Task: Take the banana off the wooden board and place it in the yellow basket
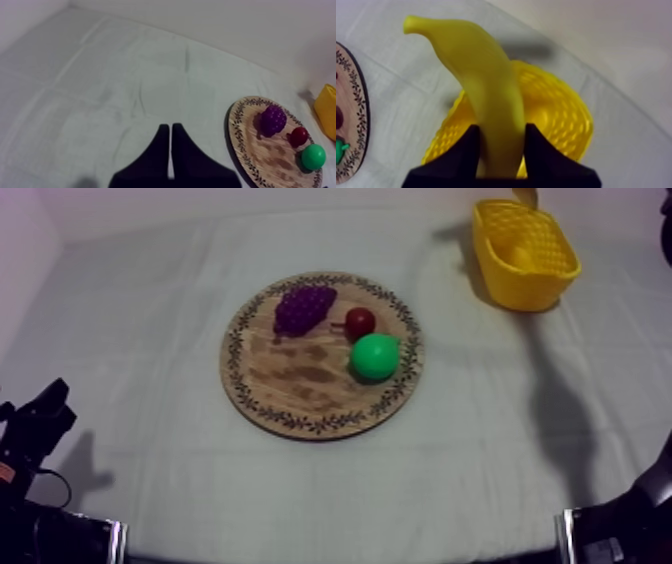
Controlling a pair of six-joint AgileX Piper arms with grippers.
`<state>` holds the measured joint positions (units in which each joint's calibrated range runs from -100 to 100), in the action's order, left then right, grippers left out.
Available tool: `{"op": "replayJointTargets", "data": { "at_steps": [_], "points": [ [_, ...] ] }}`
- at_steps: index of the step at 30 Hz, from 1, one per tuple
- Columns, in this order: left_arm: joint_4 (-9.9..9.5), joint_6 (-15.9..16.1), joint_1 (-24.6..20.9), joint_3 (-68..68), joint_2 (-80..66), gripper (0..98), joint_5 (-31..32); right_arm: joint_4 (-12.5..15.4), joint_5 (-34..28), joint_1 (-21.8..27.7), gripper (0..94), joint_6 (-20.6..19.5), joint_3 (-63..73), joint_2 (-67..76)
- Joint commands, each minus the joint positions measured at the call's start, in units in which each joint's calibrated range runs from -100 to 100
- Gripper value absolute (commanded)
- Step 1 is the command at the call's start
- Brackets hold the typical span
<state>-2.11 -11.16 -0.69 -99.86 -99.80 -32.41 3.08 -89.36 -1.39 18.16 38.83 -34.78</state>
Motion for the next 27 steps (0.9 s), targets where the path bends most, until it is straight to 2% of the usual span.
{"op": "replayJointTargets", "data": {
  "at_steps": [1,11,27],
  "points": [
    [0.03,0.00,0.00,-0.03,-0.03,0.1,0.00,-0.10,0.67,0.47,23.7,-0.24,-1.47,-0.01],
    [0.03,0.00,0.00,-0.03,-0.03,0.1,0.00,-0.68,3.42,3.65,23.8,-0.52,-8.70,-1.46],
    [0.03,0.00,0.00,-0.03,-0.03,0.1,0.00,-1.41,10.36,3.86,24.0,-0.78,-20.12,-1.68]
  ]
}}
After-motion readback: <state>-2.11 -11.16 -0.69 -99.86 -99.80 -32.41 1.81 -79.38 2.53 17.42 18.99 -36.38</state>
